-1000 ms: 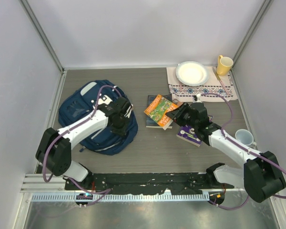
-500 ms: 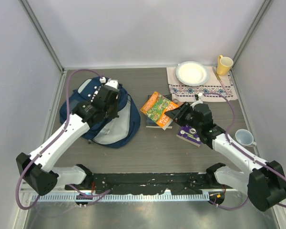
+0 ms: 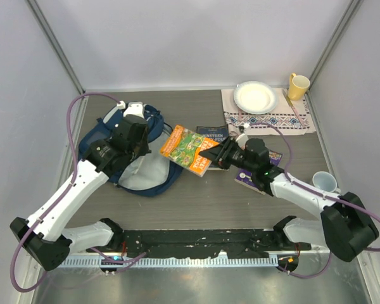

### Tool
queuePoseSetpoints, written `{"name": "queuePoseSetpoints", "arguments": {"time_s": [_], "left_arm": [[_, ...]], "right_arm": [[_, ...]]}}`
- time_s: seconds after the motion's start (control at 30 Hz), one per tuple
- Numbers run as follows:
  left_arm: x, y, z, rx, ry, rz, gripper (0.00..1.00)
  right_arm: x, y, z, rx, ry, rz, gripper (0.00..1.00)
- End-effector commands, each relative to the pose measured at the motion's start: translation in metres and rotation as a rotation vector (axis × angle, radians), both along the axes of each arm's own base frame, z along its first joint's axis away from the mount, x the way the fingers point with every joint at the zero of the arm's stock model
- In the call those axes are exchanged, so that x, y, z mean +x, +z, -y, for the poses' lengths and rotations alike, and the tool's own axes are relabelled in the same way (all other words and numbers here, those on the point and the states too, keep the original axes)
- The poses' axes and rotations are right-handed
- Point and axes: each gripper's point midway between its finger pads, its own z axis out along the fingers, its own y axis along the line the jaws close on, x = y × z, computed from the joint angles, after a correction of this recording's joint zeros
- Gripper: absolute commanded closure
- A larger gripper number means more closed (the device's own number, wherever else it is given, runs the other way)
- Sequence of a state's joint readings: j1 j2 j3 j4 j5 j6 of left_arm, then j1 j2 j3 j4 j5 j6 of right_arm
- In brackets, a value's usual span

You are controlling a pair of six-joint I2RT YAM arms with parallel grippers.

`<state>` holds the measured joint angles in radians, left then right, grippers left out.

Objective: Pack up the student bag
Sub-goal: Place the book in the student bag.

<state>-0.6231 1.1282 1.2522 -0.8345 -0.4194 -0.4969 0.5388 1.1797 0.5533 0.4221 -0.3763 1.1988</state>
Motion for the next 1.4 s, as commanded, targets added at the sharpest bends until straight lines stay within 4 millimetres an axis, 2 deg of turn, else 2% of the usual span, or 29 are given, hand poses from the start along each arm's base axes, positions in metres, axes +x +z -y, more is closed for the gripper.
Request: {"name": "queuePoseSetpoints", "arguments": {"time_s": [0.0, 0.13, 0.17, 0.2, 0.23, 0.3, 0.33, 0.47, 0.5, 0.57, 0.6, 0.63, 0.7, 0.73, 0.8, 0.87, 0.9, 0.93, 0.97, 1.0, 1.03, 1.07, 1.1, 1.23, 1.27, 1.3, 1.33, 1.37], "left_arm": [[0.019, 0.037, 0.004, -0.099, 0.058, 0.140, 1.00], [0.020, 0.039, 0.011, -0.119, 0.036, 0.137, 1.00], [0.020, 0.040, 0.013, -0.127, 0.031, 0.138, 1.00], [0.019, 0.040, 0.015, -0.134, 0.023, 0.134, 1.00], [0.019, 0.041, 0.017, -0.144, 0.016, 0.137, 1.00], [0.018, 0.044, 0.019, -0.160, 0.002, 0.138, 1.00], [0.017, 0.045, 0.022, -0.171, -0.012, 0.137, 1.00], [0.015, 0.054, 0.028, -0.202, -0.041, 0.150, 1.00], [0.014, 0.058, 0.029, -0.209, -0.051, 0.154, 1.00], [0.013, 0.062, 0.029, -0.214, -0.055, 0.162, 1.00], [0.013, 0.065, 0.030, -0.216, -0.060, 0.167, 1.00], [0.013, 0.067, 0.030, -0.216, -0.062, 0.172, 1.00], [0.013, 0.070, 0.029, -0.214, -0.067, 0.177, 1.00], [0.013, 0.071, 0.029, -0.213, -0.067, 0.181, 1.00], [0.013, 0.075, 0.027, -0.208, -0.067, 0.195, 1.00], [0.014, 0.078, 0.026, -0.205, -0.065, 0.204, 1.00], [0.014, 0.079, 0.026, -0.202, -0.069, 0.204, 1.00], [0.015, 0.078, 0.027, -0.198, -0.070, 0.202, 1.00], [0.015, 0.078, 0.028, -0.198, -0.073, 0.200, 1.00], [0.015, 0.079, 0.029, -0.203, -0.082, 0.201, 1.00], [0.015, 0.077, 0.029, -0.201, -0.082, 0.197, 1.00], [0.015, 0.077, 0.030, -0.201, -0.083, 0.195, 1.00], [0.015, 0.077, 0.030, -0.203, -0.088, 0.197, 1.00], [0.014, 0.077, 0.030, -0.199, -0.096, 0.199, 1.00], [0.014, 0.076, 0.031, -0.199, -0.101, 0.197, 1.00], [0.014, 0.076, 0.031, -0.197, -0.102, 0.196, 1.00], [0.013, 0.076, 0.033, -0.199, -0.113, 0.191, 1.00], [0.012, 0.076, 0.034, -0.201, -0.121, 0.189, 1.00]], "right_arm": [[-0.011, 0.072, -0.033, 0.187, 0.107, 0.155, 0.99], [-0.013, 0.074, -0.053, 0.223, 0.142, 0.166, 0.99], [-0.008, 0.063, -0.058, 0.208, 0.136, 0.141, 0.99], [-0.008, 0.065, -0.063, 0.215, 0.144, 0.150, 0.99], [-0.004, 0.070, -0.067, 0.229, 0.147, 0.163, 0.99], [0.005, 0.065, -0.079, 0.244, 0.154, 0.161, 0.99], [0.009, 0.070, -0.086, 0.264, 0.158, 0.166, 0.99], [0.025, 0.067, -0.112, 0.306, 0.175, 0.153, 0.99], [0.035, 0.060, -0.122, 0.307, 0.176, 0.139, 0.99], [0.040, 0.054, -0.133, 0.320, 0.174, 0.108, 0.99], [0.043, 0.063, -0.138, 0.349, 0.178, 0.130, 0.99], [0.047, 0.051, -0.146, 0.341, 0.171, 0.112, 0.99], [0.055, 0.055, -0.157, 0.340, 0.160, 0.134, 0.99], [0.059, 0.041, -0.164, 0.322, 0.155, 0.120, 0.99], [0.062, 0.046, -0.179, 0.327, 0.145, 0.151, 0.99], [0.066, 0.036, -0.193, 0.311, 0.112, 0.150, 0.99], [0.069, 0.041, -0.200, 0.304, 0.107, 0.180, 0.99], [0.072, 0.039, -0.204, 0.295, 0.093, 0.180, 0.99], [0.076, 0.028, -0.210, 0.278, 0.083, 0.169, 0.99], [0.081, 0.033, -0.215, 0.293, 0.054, 0.181, 0.99], [0.084, 0.029, -0.219, 0.290, 0.048, 0.183, 0.99], [0.088, 0.017, -0.226, 0.272, 0.047, 0.170, 0.99], [0.092, 0.023, -0.232, 0.283, 0.034, 0.183, 0.98], [0.104, 0.004, -0.248, 0.211, -0.004, 0.191, 0.97], [0.107, 0.010, -0.257, 0.217, 0.012, 0.201, 0.96], [0.111, -0.007, -0.262, 0.190, 0.008, 0.183, 0.96], [0.114, -0.015, -0.264, 0.174, 0.005, 0.176, 0.96], [0.116, -0.013, -0.270, 0.171, 0.012, 0.187, 0.95]]}}
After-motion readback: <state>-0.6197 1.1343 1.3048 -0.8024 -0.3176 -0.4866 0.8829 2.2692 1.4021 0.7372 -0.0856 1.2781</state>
